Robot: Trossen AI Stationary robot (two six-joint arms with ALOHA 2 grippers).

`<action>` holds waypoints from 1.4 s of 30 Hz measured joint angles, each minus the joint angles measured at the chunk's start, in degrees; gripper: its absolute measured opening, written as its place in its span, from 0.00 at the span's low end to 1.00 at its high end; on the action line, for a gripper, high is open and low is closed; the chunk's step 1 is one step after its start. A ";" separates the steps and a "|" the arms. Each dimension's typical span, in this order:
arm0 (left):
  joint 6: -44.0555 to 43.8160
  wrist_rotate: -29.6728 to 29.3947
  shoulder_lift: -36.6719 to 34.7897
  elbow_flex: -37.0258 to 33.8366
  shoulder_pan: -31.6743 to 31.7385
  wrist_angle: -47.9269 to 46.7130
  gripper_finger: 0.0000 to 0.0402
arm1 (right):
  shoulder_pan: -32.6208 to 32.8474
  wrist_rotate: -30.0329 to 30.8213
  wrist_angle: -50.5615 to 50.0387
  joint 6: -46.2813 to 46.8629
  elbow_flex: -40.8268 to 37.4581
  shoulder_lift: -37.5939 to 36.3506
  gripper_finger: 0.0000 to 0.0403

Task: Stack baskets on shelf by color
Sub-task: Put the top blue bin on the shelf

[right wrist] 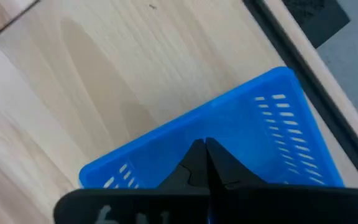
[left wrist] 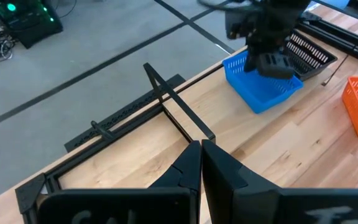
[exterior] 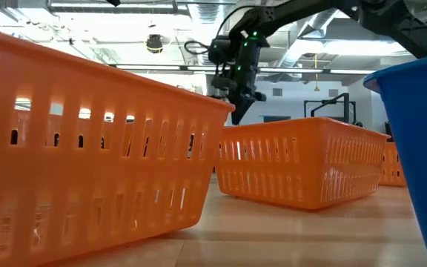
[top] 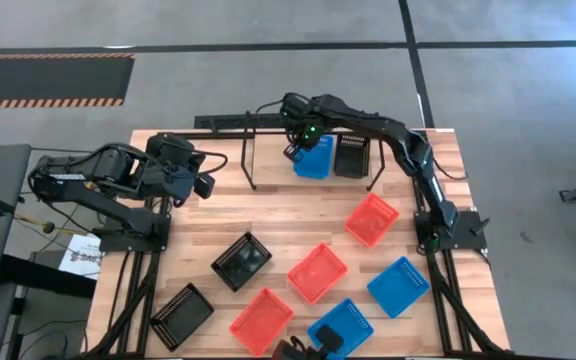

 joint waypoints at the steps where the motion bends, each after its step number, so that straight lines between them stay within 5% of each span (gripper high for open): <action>1: 0.00 -0.04 0.00 0.00 0.00 0.00 0.00 | -0.08 -0.50 0.09 -0.02 0.00 0.51 0.00; 42: 0.59 0.88 0.00 0.04 -0.65 0.00 0.00 | 4.20 -2.72 17.96 1.21 -0.02 3.53 0.00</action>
